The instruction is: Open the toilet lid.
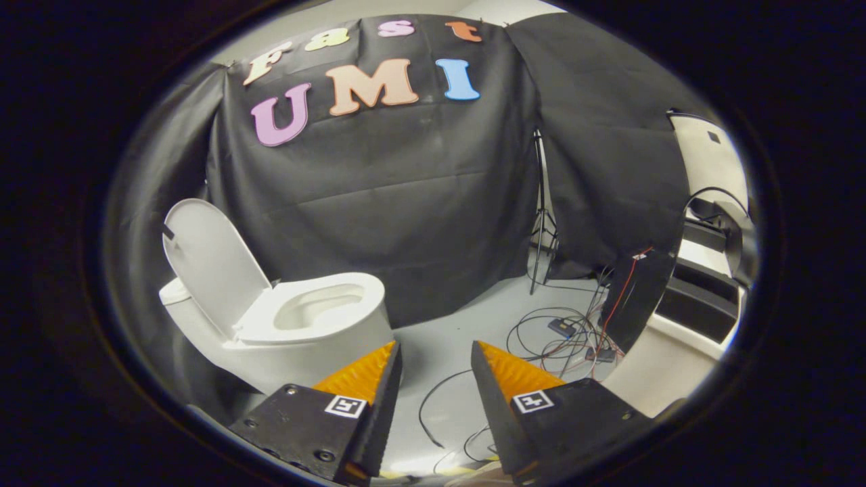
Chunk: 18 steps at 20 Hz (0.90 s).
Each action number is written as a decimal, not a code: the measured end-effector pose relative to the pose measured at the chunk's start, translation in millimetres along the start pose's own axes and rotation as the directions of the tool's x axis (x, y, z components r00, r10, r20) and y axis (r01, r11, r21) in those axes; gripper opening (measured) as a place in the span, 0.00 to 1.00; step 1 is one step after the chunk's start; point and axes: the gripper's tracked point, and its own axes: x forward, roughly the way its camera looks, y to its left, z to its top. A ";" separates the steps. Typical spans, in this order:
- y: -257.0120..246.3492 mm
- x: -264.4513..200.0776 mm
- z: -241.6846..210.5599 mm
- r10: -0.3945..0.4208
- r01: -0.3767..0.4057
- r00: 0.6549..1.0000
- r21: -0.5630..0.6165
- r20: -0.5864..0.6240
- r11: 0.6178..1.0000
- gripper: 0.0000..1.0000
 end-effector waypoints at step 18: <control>-14.9 -16.9 -0.1 0.016 -0.021 0.999 0.127 0.037 0.992 0.64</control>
